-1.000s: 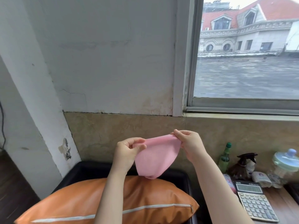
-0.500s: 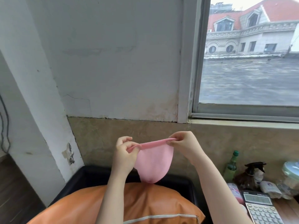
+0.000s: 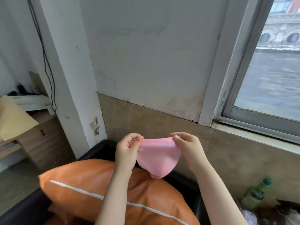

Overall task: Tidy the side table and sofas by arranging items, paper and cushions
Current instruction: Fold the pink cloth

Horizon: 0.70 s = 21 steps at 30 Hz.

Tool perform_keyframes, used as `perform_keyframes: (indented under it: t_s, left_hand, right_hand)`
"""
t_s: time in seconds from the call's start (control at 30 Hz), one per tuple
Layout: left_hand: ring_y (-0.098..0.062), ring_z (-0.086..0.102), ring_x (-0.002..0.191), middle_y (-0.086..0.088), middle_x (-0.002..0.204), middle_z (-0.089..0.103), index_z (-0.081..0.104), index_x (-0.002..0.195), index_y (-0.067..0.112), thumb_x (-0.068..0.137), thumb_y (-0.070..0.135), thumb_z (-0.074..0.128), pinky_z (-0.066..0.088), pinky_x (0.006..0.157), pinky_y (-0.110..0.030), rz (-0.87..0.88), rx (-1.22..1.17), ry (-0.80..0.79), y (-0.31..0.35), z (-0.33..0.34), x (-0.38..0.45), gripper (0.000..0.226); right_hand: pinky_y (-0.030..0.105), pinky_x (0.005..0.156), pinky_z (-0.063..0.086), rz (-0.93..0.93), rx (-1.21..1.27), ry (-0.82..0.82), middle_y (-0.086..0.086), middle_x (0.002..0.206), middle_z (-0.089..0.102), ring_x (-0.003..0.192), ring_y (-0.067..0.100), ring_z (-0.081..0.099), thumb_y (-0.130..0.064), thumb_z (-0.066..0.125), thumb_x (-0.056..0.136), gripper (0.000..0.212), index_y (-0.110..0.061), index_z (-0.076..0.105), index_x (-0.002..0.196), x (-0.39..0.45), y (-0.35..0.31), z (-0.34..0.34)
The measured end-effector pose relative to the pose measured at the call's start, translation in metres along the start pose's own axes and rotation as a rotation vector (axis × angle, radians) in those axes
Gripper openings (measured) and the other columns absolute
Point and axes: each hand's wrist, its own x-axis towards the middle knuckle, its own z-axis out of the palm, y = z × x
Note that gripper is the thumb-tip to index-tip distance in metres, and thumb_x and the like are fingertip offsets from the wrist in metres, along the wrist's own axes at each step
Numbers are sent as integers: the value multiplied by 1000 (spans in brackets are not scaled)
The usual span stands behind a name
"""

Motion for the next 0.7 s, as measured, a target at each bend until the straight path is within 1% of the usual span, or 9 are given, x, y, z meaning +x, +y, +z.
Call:
perform_keyframes:
  t_s: [0.07,0.17,0.3,0.37,0.47,0.53,0.6,0.63,0.7]
  left_hand:
    - [7,54,62,14,67,66,66,72,18,93,3,53,43,62,-10,-18,8,-18,1,8,-8,28]
    - [10,54,62,10,69,64,64,68,16,93,2,50,37,58,-4,-8,92,-26,2,19,-16,32]
    - [9,55,63,13,67,65,65,69,18,92,2,54,39,60,-5,-4,70,-63,4,30,-21,30]
    - [5,57,67,13,68,67,67,71,18,93,3,54,42,66,-8,-37,2,-97,5,33,-21,29]
    - [-10,62,80,5,77,71,71,76,16,95,4,50,47,77,-23,-177,-198,-204,8,31,-19,31]
    - [-9,63,83,4,82,73,72,80,16,91,11,57,47,78,-22,-193,-199,-293,11,26,-17,20]
    - [-3,63,83,7,84,73,73,83,19,81,13,69,46,75,-16,-155,-116,-368,10,21,-13,8]
    - [-1,63,83,8,85,73,74,84,20,78,8,72,46,74,-14,-127,-62,-381,7,19,-12,14]
    - [0,63,81,8,85,73,73,84,20,77,-3,71,45,71,-11,-72,48,-346,4,18,-10,24]
  right_hand:
    - [25,63,40,-3,55,36,-2,76,62,70,10,53,-9,59,87,19,-24,67,79,1,5,-9]
    - [27,66,38,-12,116,83,-4,72,58,69,13,50,-7,60,85,17,-24,63,80,-3,14,-19]
    - [24,58,34,-55,199,115,-8,59,57,60,9,46,0,56,87,28,-22,68,72,-10,12,-30]
    - [23,65,39,-71,215,104,-9,65,65,67,7,54,0,56,88,32,-21,71,70,-8,11,-36]
    - [26,73,41,-59,177,46,-8,71,68,78,11,57,-5,59,88,31,-23,74,68,-3,9,-42]
    - [22,71,43,-59,159,-7,-8,72,68,76,10,58,-4,66,82,23,-24,74,74,-2,6,-45]
    - [13,64,44,-83,118,-28,-10,72,66,69,1,58,2,72,74,29,-25,71,82,-2,3,-45]
    - [9,60,42,-97,92,-33,-12,69,64,63,-5,56,5,74,72,31,-24,70,85,-2,2,-45]
    - [6,55,37,-125,-22,-27,-16,65,58,57,-8,51,4,74,71,31,-22,69,87,-1,1,-43]
